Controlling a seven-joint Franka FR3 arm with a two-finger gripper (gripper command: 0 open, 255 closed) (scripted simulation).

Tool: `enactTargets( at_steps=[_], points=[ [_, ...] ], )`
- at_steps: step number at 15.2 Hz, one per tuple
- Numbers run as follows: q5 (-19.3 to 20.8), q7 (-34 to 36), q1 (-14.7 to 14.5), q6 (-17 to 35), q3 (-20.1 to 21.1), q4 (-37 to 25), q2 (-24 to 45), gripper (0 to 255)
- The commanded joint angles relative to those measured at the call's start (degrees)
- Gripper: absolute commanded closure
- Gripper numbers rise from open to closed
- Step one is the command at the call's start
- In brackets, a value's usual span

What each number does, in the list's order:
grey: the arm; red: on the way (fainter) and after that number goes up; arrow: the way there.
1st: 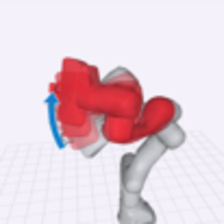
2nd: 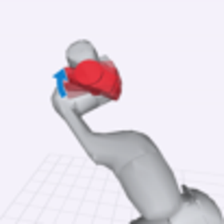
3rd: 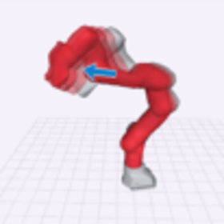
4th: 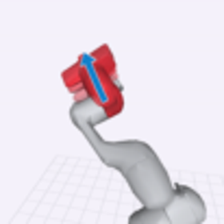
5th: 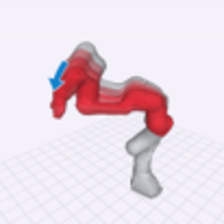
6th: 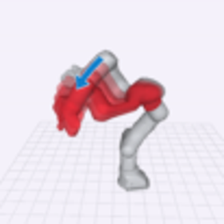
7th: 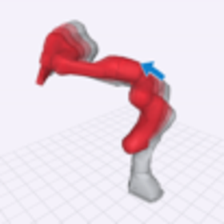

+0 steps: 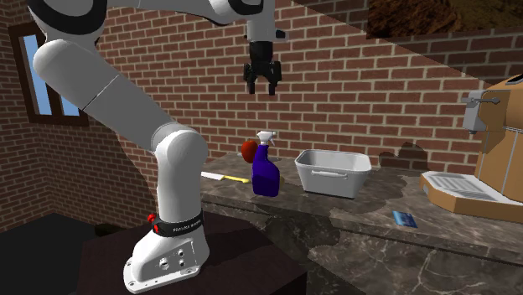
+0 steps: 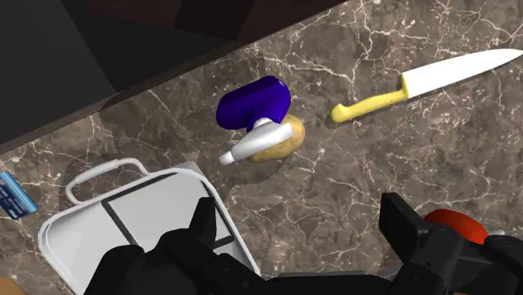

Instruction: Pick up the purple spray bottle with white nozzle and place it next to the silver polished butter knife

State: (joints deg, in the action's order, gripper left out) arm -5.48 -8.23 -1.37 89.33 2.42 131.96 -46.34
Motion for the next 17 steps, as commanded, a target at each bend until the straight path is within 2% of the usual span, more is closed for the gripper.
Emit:
enactTargets(
  at_steps=[1, 17],
  points=[
    [0.00, 0.00, 0.00, 0.00, 0.00, 0.00, 0.00, 0],
    [-6.47, 21.17, 10.17, 16.12, -1.64, 9.17, 24.23, 0]
  ],
)
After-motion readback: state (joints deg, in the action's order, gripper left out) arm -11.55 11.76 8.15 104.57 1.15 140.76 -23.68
